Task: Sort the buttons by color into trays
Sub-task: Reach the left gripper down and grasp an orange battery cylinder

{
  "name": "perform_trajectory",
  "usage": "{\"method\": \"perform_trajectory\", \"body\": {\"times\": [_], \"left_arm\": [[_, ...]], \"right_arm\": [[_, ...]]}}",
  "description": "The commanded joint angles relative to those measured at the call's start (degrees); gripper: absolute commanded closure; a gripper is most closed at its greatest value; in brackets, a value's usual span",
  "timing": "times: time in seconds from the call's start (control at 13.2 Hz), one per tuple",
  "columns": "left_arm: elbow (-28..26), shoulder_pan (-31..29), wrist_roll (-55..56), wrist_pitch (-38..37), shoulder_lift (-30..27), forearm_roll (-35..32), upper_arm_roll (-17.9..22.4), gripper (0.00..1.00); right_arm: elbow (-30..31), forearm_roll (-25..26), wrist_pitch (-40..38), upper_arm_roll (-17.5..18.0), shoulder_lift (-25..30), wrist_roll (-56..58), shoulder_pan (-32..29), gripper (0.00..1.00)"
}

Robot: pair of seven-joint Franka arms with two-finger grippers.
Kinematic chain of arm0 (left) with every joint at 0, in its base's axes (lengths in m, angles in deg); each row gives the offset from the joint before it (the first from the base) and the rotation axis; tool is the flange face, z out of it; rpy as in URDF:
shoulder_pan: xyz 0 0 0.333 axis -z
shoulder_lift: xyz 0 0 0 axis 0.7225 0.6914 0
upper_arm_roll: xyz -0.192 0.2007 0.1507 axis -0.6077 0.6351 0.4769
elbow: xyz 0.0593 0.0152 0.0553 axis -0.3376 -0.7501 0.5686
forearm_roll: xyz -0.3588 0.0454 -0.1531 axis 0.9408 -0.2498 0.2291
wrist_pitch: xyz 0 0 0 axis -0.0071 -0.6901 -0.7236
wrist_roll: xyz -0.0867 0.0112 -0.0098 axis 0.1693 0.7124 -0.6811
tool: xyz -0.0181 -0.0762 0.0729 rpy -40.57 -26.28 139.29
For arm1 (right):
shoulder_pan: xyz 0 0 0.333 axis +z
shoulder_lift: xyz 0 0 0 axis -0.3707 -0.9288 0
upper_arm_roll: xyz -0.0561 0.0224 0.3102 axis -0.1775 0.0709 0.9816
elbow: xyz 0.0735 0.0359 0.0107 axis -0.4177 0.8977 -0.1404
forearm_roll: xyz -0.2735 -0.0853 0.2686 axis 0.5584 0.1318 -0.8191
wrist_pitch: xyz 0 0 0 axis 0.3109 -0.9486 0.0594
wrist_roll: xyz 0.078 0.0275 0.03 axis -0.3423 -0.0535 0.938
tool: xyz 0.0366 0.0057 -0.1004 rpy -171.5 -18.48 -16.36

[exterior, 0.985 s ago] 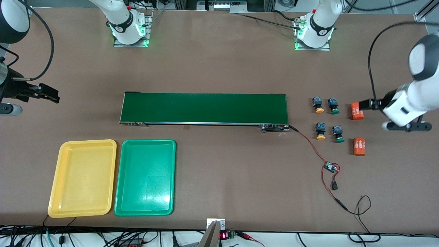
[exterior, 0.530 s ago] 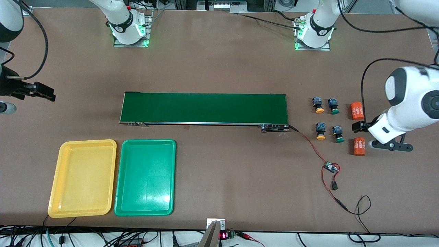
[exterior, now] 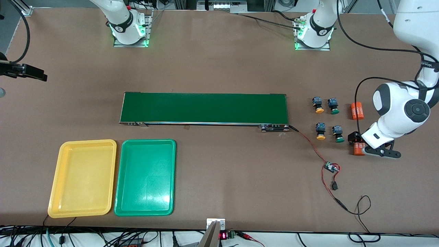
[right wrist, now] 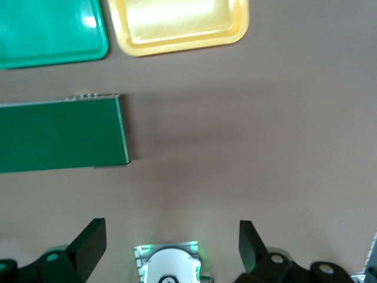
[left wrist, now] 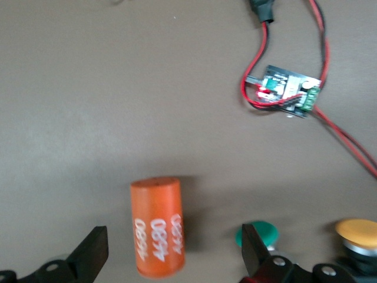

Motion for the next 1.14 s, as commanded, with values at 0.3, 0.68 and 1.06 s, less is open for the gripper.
{"method": "perform_trajectory", "body": {"times": [0.3,0.68,1.06], "left_arm": [[0.11,-3.39,-4.93,7.81,5.47,-1.1,-0.48,0.27],[-1.04,-3.48,-4.67,6.5,4.77,-1.1,-0.48,0.8],[4.14,-2.07,-7.56,-16.58,-3.57,-1.1,-4.34,0.84]], "right_arm": [[-1.27,-1.89,6.05,-0.68,-3.75,0.77,-0.6,0.0],[-2.68,-2.42,9.21,-0.95,-4.28,0.25,0.45,0.0],[-3.38,-2.86,9.23,-0.69,-3.75,0.42,0.36,0.0]]}}
